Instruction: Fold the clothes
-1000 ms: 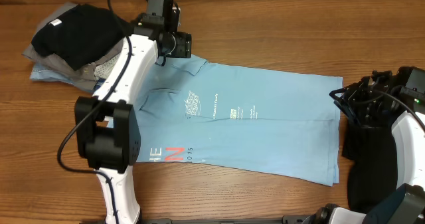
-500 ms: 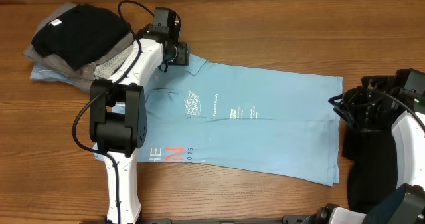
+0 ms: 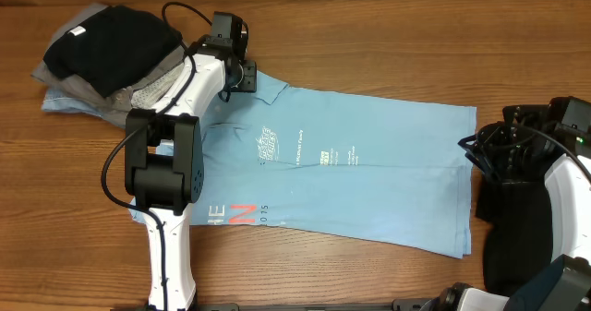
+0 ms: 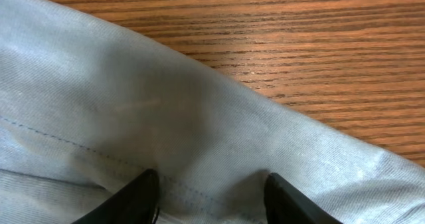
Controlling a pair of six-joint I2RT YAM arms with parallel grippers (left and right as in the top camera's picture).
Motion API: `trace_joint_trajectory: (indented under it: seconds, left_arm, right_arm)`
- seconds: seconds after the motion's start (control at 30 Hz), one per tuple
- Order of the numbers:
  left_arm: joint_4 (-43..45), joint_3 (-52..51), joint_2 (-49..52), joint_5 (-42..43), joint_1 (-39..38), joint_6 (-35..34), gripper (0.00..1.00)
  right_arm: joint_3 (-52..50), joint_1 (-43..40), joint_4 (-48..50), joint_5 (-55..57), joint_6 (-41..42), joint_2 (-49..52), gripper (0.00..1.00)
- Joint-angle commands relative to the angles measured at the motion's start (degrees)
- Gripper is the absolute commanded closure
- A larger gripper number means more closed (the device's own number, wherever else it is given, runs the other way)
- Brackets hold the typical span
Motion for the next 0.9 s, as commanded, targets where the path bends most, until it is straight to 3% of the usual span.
trace_joint_trajectory:
  seconds: [0.0, 0.17, 0.63, 0.7, 0.73, 0.77, 0.87]
  left_arm:
    - [-0.2, 0.7, 2.4, -0.9, 0.6, 1.1, 0.51]
    - [-0.1, 0.9, 2.8, -0.8, 0.6, 1.1, 0.75]
    - [-7.2, 8.9, 2.8, -0.7, 0.6, 2.0, 0.96]
    - [-9.2, 10.0, 2.8, -0.8, 0.6, 2.0, 0.96]
    - [-10.6, 10.2, 2.8, -0.7, 0.6, 1.9, 0.87]
    - [-11.9, 10.1, 2.8, 0.0, 0.6, 1.9, 0.69]
    - [-12.8, 9.0, 3.1, 1.2, 0.6, 1.9, 0.53]
  right_arm:
    - [0.7, 0.3, 0.0, 0.3, -0.2, -0.5, 0.68]
    - [0.7, 0.3, -0.1, 0.3, -0.2, -0.5, 0.68]
    - [0.7, 0.3, 0.1, 0.7, -0.2, -0.5, 0.67]
    - [0.7, 0.3, 0.0, 1.3, -0.2, -0.5, 0.67]
    - [0.7, 0.3, 0.0, 1.5, -0.2, -0.5, 0.67]
    - [0.7, 0.3, 0.0, 1.7, -0.2, -0.5, 0.67]
    - [0.7, 0.3, 0.1, 1.7, -0.2, -0.5, 0.67]
